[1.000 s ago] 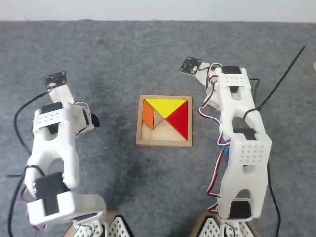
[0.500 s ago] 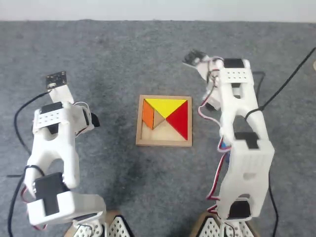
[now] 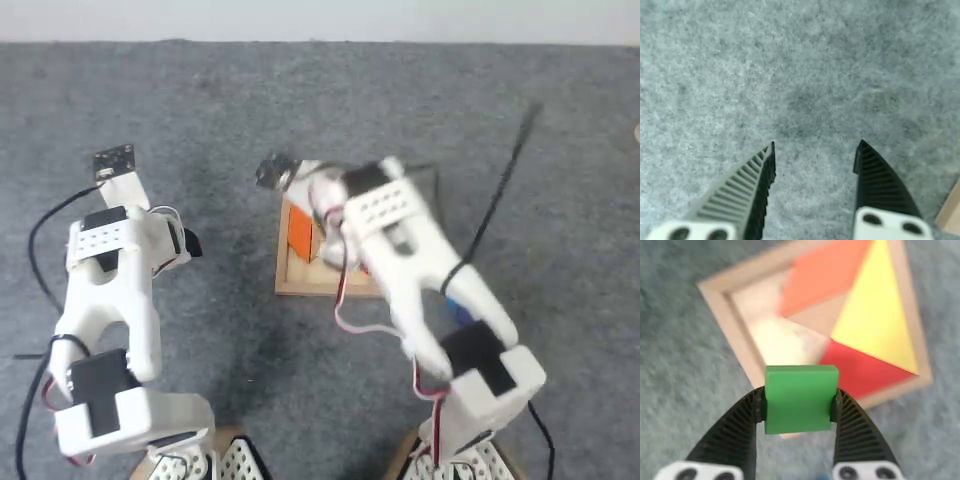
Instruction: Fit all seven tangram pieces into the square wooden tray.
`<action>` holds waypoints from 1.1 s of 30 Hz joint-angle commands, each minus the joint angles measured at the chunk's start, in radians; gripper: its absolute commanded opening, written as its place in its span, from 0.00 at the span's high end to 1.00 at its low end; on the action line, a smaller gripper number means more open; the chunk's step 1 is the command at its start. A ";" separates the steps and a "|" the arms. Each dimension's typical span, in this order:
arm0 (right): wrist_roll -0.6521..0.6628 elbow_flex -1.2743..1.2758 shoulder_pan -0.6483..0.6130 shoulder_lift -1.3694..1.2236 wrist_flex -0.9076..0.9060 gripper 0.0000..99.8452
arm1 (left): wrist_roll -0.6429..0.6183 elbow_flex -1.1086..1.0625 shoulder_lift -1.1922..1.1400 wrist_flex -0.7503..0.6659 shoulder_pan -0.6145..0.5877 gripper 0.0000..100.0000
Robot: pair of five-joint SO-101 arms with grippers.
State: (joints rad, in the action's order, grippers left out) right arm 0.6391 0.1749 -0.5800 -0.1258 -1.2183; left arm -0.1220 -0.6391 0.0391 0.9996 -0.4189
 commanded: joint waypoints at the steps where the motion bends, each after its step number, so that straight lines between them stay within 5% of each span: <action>1: -0.043 0.110 -0.051 0.110 0.140 0.96 | -0.005 0.036 0.014 0.008 0.009 0.75; 11: -0.046 0.147 -0.058 0.005 0.236 0.95 | -0.005 0.036 0.012 0.008 0.009 0.75; 21: -0.044 0.144 -0.051 -0.016 0.286 0.76 | -0.005 0.036 0.011 0.008 0.009 0.75; 33: -0.068 0.143 -0.038 -0.015 0.260 0.75 | -0.005 0.036 0.011 0.008 0.009 0.75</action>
State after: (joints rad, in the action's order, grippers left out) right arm 0.6022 0.3330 -0.6337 -0.1534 -0.9513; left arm -0.1220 -0.6391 0.0391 0.9996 -0.4189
